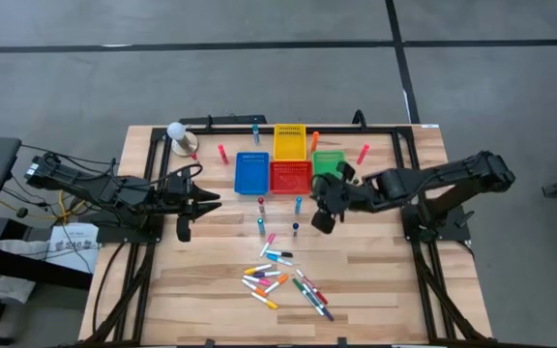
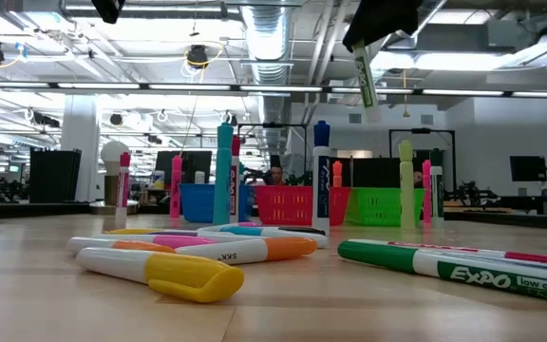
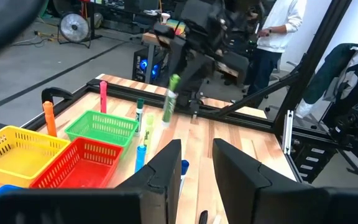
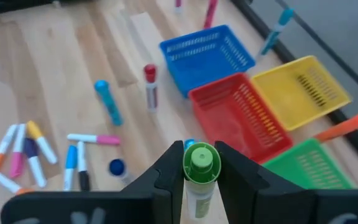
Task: Pick & Place Markers
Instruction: Put the large light green marker pen into the green bin
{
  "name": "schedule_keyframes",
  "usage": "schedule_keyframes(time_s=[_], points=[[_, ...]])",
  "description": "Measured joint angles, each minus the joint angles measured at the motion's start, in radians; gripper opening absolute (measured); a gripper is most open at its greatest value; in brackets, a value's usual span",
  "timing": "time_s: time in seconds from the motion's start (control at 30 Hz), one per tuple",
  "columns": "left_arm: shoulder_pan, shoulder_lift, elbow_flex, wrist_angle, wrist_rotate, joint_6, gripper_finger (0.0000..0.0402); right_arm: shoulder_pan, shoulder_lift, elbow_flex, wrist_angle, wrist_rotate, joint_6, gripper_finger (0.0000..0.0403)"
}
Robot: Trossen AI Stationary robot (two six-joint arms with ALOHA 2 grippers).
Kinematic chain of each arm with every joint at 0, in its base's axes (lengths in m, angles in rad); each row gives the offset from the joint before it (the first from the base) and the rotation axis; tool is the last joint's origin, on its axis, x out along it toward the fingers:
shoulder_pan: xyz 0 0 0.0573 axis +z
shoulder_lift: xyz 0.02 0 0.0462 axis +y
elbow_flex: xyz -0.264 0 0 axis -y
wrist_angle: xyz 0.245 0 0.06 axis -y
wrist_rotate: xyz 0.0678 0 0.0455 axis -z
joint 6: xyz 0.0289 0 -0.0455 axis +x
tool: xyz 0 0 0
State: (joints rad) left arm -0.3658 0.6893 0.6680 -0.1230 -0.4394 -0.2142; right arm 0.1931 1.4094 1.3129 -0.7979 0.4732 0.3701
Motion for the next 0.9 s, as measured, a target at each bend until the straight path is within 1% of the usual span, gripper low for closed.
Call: schedule_keyframes(time_s=[0.23,0.47,0.7,0.83,0.9], points=[[0.0,0.0,0.0,0.0,0.0,0.0,0.0091,-0.117,0.0,0.065,-0.011,-0.002,-0.109,0.0072],[0.0,0.0,0.0,0.0,0.0,0.0,0.0091,-0.28,0.0,0.082,-0.013,-0.007,-0.102,0.0072],[0.0,0.0,0.0,0.0,0.0,0.0,0.0091,-0.453,0.0,0.076,-0.009,-0.137,-0.056,0.0072],[0.0,0.0,0.0,0.0,0.0,0.0,0.0091,-0.523,0.0,0.073,-0.025,-0.213,-0.021,0.0072],[0.0,0.0,0.0,0.0,0.0,0.0,0.0091,-0.547,0.006,0.073,-0.034,-0.235,-0.019,0.0072]])
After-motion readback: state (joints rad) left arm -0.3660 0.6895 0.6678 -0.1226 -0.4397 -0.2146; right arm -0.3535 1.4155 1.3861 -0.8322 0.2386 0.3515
